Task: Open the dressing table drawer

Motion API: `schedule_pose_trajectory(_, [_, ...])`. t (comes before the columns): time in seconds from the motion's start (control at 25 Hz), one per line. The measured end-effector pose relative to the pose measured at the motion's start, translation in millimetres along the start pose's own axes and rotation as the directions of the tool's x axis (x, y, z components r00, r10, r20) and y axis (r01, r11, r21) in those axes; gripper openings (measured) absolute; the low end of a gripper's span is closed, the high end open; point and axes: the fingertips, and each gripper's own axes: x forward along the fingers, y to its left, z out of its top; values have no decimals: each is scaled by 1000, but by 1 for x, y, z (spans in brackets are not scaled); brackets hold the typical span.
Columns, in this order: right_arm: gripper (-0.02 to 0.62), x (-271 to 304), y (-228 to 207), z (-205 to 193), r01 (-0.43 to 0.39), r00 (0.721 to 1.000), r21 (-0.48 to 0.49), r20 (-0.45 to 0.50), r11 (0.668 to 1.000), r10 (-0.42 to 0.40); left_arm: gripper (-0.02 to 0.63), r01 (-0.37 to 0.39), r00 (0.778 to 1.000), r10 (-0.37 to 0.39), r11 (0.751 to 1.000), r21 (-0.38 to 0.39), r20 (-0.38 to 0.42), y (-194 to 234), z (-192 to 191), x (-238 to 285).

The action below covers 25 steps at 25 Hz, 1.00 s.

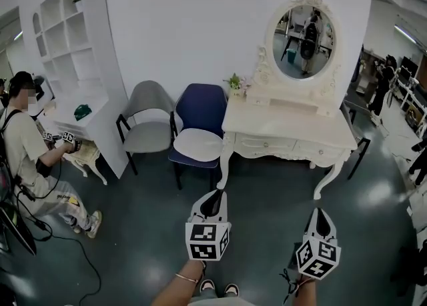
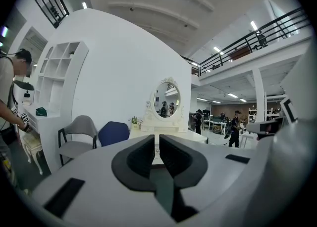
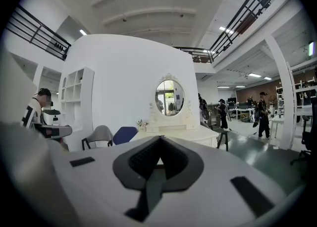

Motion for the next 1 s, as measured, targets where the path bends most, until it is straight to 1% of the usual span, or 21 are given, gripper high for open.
schedule_pose_trajectory(0.36, [6, -2, 4, -7, 13, 1000, 10, -9, 1000, -13, 28, 21, 1000, -21, 1000, 1, -14, 3, -5, 0])
schedule_pose_trajectory(0.44, [6, -2, 5, -7, 15, 1000, 14, -7, 1000, -15, 84, 32, 999, -32, 999, 3, -17, 3, -4, 1])
schedule_pose_trajectory(0.6, [6, 0, 9, -6, 21, 1000, 18, -4, 1000, -21, 89, 34, 999, -34, 999, 15, -17, 8, -2, 3])
schedule_pose_trajectory(1.0, [6, 2, 21, -4, 50, 999, 26, -2, 998, -50, 153, 52, 998, -52, 998, 29, -23, 22, 1, 7])
